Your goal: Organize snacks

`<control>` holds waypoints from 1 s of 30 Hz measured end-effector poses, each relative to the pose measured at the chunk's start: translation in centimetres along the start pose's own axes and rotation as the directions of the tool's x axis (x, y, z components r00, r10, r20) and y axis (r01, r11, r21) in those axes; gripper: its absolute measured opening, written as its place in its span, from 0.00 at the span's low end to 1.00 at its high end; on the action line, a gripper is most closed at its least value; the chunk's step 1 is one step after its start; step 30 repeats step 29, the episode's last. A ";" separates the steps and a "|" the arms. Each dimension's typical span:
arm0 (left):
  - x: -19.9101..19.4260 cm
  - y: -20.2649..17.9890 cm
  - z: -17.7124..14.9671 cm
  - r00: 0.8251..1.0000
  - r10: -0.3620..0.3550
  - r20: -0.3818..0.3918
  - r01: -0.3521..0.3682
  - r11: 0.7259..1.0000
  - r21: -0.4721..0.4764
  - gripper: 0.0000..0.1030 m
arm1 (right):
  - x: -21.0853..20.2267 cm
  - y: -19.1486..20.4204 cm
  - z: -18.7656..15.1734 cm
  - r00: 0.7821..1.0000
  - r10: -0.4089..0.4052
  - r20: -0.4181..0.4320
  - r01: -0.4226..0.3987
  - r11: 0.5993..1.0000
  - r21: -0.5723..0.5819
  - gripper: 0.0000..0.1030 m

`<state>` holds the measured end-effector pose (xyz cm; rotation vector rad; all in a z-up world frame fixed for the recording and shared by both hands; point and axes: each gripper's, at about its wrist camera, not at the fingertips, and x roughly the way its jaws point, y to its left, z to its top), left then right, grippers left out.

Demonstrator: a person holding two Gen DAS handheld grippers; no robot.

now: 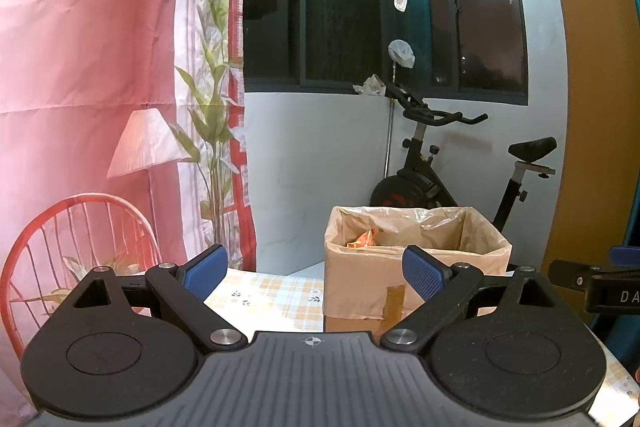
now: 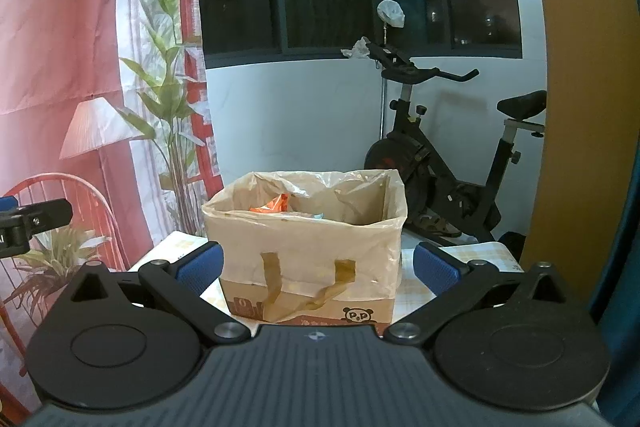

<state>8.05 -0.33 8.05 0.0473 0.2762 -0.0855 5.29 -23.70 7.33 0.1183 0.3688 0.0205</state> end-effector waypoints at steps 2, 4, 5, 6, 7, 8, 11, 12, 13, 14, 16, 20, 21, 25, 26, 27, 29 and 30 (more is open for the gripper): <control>-0.1 0.1 -0.1 1.000 -0.002 -0.001 0.002 1.000 -0.004 0.93 | -0.1 -0.1 0.0 1.000 -0.001 0.002 0.001 1.000 0.002 1.00; -0.1 0.1 -0.1 1.000 -0.002 -0.001 0.002 1.000 -0.004 0.93 | -0.1 -0.2 0.0 1.000 -0.003 0.002 0.003 1.000 0.001 1.00; -0.1 0.1 -0.1 1.000 -0.003 -0.001 0.003 1.000 -0.004 0.93 | -0.1 -0.2 0.0 1.000 -0.004 0.001 0.004 1.000 0.001 1.00; -0.1 0.1 -0.1 1.000 -0.003 -0.001 0.003 1.000 -0.005 0.93 | -0.1 -0.2 0.0 1.000 -0.004 0.000 0.004 1.000 0.001 1.00; -0.1 0.1 -0.1 1.000 -0.003 -0.001 0.003 1.000 -0.005 0.93 | -0.1 -0.2 0.0 1.000 -0.004 0.000 0.004 1.000 0.002 1.00; -0.1 0.1 -0.1 1.000 -0.003 -0.001 0.003 1.000 -0.005 0.93 | -0.1 -0.2 -0.1 1.000 -0.003 -0.001 0.003 1.000 0.002 1.00; 0.0 0.2 -0.1 1.000 -0.003 -0.002 0.003 1.000 -0.006 0.93 | -0.1 -0.2 -0.1 1.000 -0.002 -0.002 0.002 1.000 0.000 1.00; 0.0 0.3 -0.1 1.000 -0.004 -0.002 0.004 1.000 -0.007 0.93 | -0.1 -0.2 -0.1 1.000 -0.003 -0.002 0.003 1.000 0.001 1.00; -0.1 0.3 -0.1 1.000 -0.004 -0.002 0.004 1.000 -0.007 0.93 | -0.1 -0.2 -0.1 1.000 -0.002 -0.002 0.002 1.000 0.001 1.00; -0.1 0.3 -0.1 1.000 -0.004 -0.002 0.004 1.000 -0.007 0.93 | -0.1 -0.2 -0.1 1.000 -0.001 -0.002 0.001 1.000 0.001 1.00; -0.1 0.3 -0.1 1.000 -0.005 -0.001 0.005 1.000 -0.007 0.93 | -0.1 -0.1 -0.1 1.000 -0.003 -0.002 0.003 1.000 0.001 1.00; -0.2 0.2 -0.1 1.000 -0.008 0.002 0.008 1.000 -0.007 0.93 | -0.1 -0.1 -0.1 1.000 -0.003 -0.001 0.003 1.000 0.001 1.00; -0.3 0.2 -0.1 1.000 -0.009 0.002 0.009 1.000 -0.007 0.93 | -0.1 -0.1 -0.1 1.000 -0.002 -0.001 0.002 1.000 0.001 1.00; -0.3 0.2 -0.2 1.000 -0.011 0.000 0.011 1.000 -0.010 0.93 | -0.1 0.0 -0.1 1.000 -0.003 0.000 0.003 1.000 -0.001 1.00; -0.3 0.4 -0.1 1.000 -0.013 0.000 0.013 1.000 -0.010 0.93 | -0.1 -0.1 -0.1 1.000 -0.003 -0.001 0.003 1.000 -0.001 1.00; -0.2 0.4 -0.1 1.000 -0.015 0.000 0.015 1.000 -0.011 0.93 | -0.1 0.0 -0.1 1.000 -0.004 -0.002 0.004 1.000 -0.001 1.00; -0.2 0.5 -0.1 1.000 -0.015 0.001 0.015 1.000 -0.011 0.93 | -0.1 -0.1 -0.2 1.000 -0.004 -0.001 0.004 1.000 0.000 1.00; -0.2 0.5 -0.1 1.000 -0.015 0.001 0.015 1.000 -0.011 0.93 | -0.1 -0.1 -0.2 1.000 -0.004 -0.001 0.004 1.000 0.000 1.00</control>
